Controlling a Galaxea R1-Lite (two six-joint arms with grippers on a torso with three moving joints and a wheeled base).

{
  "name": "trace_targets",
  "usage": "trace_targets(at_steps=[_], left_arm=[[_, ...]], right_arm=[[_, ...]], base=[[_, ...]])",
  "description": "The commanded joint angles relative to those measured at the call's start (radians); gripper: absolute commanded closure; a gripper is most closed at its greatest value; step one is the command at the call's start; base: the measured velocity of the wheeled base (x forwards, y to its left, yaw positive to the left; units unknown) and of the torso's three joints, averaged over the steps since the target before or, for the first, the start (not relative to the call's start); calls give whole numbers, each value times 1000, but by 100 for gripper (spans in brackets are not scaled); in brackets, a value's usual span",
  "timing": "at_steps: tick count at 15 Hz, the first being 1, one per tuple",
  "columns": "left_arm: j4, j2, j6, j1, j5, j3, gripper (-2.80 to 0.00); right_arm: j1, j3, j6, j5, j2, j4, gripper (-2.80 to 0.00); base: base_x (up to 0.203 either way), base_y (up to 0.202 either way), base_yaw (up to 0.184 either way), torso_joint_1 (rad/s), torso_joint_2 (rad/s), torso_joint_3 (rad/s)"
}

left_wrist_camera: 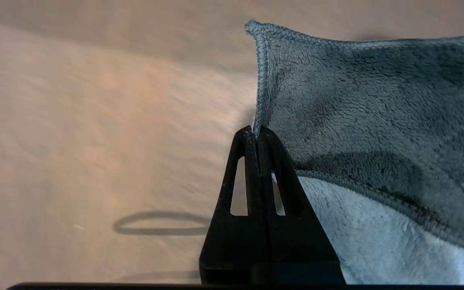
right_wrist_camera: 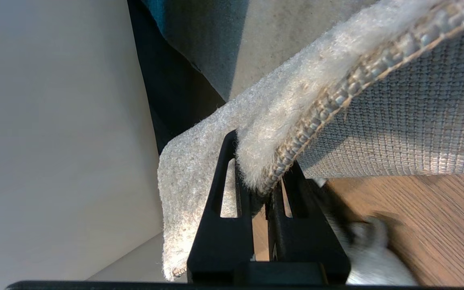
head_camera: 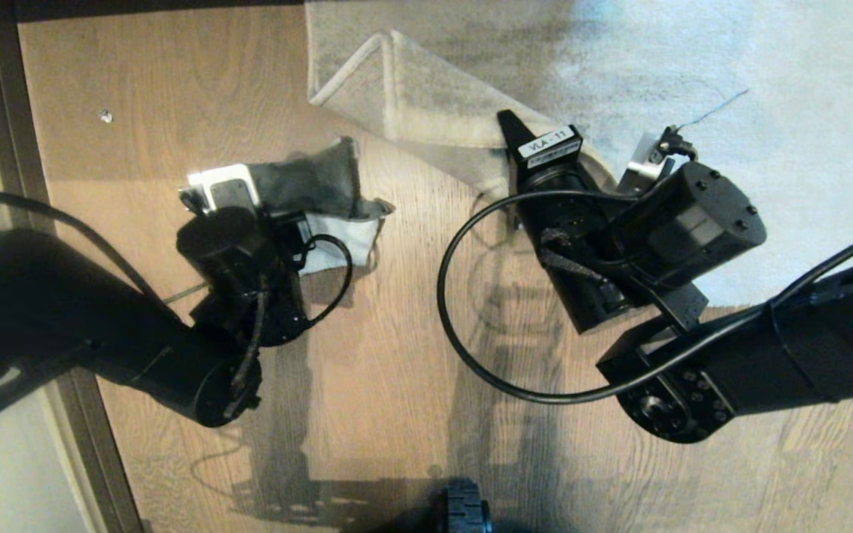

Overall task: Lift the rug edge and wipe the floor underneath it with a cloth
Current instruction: Wipe the floor under the carpet with a rag

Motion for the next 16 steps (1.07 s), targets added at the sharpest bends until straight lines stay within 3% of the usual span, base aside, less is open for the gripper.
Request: trace_targets(at_steps=[1, 6, 16], left_arm=[[6, -55, 1, 52, 5, 1, 0], [31, -156, 1, 120, 5, 47, 0], [28, -428, -1, 132, 12, 373, 0]], right_arm=[[0, 0, 5, -2, 0, -48, 0], [0, 1, -12, -2, -1, -48, 0], [0, 1, -15, -1, -2, -48, 0]], base=[[0, 0, 0, 0, 0, 0], [0, 0, 0, 0, 0, 0], [0, 0, 0, 0, 0, 0]])
